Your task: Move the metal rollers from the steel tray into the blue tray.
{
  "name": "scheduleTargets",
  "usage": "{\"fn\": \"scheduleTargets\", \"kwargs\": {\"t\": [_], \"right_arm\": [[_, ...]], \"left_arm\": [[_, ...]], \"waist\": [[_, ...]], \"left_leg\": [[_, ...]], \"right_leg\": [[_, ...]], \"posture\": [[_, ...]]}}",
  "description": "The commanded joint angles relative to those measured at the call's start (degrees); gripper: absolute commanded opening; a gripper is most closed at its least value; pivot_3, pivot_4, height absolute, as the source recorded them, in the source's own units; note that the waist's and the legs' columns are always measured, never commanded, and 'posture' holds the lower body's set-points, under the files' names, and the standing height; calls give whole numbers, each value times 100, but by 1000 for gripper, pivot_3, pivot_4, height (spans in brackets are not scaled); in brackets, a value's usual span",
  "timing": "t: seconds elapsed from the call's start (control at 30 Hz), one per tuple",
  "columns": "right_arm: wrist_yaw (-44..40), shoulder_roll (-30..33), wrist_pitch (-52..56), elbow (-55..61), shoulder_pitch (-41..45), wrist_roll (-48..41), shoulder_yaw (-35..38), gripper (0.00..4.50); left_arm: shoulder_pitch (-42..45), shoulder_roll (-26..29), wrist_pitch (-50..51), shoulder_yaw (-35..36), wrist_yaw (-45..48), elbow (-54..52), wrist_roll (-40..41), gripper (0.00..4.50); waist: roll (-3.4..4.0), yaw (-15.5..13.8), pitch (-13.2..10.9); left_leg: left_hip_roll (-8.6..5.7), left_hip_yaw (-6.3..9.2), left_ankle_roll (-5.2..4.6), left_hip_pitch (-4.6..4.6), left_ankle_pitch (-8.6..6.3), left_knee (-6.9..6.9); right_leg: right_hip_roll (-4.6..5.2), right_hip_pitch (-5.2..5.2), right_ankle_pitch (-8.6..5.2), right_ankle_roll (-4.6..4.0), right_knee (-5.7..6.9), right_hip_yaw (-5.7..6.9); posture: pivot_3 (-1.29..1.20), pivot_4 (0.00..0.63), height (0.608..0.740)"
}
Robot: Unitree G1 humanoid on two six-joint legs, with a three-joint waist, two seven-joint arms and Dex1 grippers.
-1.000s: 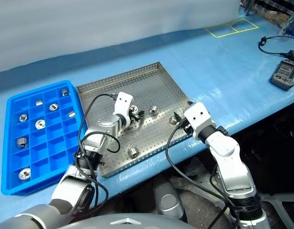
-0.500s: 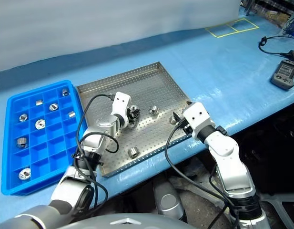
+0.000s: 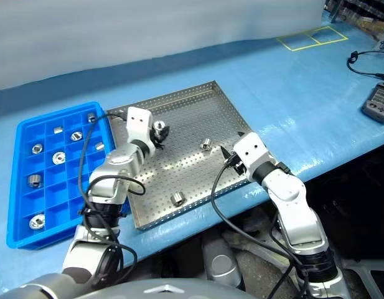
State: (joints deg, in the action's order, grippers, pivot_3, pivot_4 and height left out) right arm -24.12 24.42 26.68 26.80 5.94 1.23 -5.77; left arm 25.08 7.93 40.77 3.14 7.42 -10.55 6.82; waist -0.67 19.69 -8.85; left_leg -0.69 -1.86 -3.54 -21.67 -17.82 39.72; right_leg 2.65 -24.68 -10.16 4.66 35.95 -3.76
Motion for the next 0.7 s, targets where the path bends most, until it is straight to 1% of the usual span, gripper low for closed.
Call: {"fn": "scheduleTargets", "kwargs": {"t": [0.03,0.17,0.27,0.33,0.47,0.5,0.57,0.7], "right_arm": [[-80,0,-104,-3,90,-57,-15,3136],[-181,-33,-155,-147,248,-85,-126,3136],[-260,-36,-188,-255,332,-103,-189,3136],[-308,-37,-218,-330,384,-110,-246,3136],[-347,-60,-253,-417,470,-114,-289,3136],[-355,-60,-258,-419,474,-116,-286,3136],[-364,-53,-265,-421,470,-123,-278,3136],[-378,-38,-279,-454,473,-133,-274,3136]], "left_arm": [[-367,436,413,628,-86,-1105,31,2117],[-961,1197,1156,1129,-15,-1959,-84,2117],[-1402,1653,1599,1451,23,-2396,-136,2117],[-1638,1861,1868,1572,81,-2614,-116,2117],[-1960,1985,2252,1543,173,-2970,-5,2117],[-2063,1996,2343,1527,205,-3074,15,2117],[-2276,1994,2506,1544,265,-3245,61,2117],[-2546,1947,2656,1555,349,-3289,124,2117]], "waist": [[1,-16,0],[-1,-92,-1],[-3,-261,0],[-3,-403,0],[-5,-713,0],[-5,-778,0],[-5,-882,1],[-5,-1043,1]], "left_leg": [[3,0,1,1,-1,0],[8,1,7,2,2,0],[6,2,8,2,3,0],[6,3,8,2,2,0],[5,11,12,0,1,0],[4,13,13,0,1,0],[2,17,24,0,3,-1],[3,32,44,0,7,-6]], "right_leg": [[3,0,0,-1,0,-1],[-3,-3,3,-8,4,6],[-6,-2,3,-9,2,13],[-5,-2,2,-11,1,16],[2,-3,-2,-19,-1,36],[18,-2,-3,-21,-2,42],[45,-3,-9,-33,0,67],[50,-1,-17,-47,1,89]], "posture": [[-287,150,740],[-246,150,740],[-206,150,740],[-190,150,740],[-183,150,740],[-179,150,740],[-176,150,740],[-171,150,740]]}}
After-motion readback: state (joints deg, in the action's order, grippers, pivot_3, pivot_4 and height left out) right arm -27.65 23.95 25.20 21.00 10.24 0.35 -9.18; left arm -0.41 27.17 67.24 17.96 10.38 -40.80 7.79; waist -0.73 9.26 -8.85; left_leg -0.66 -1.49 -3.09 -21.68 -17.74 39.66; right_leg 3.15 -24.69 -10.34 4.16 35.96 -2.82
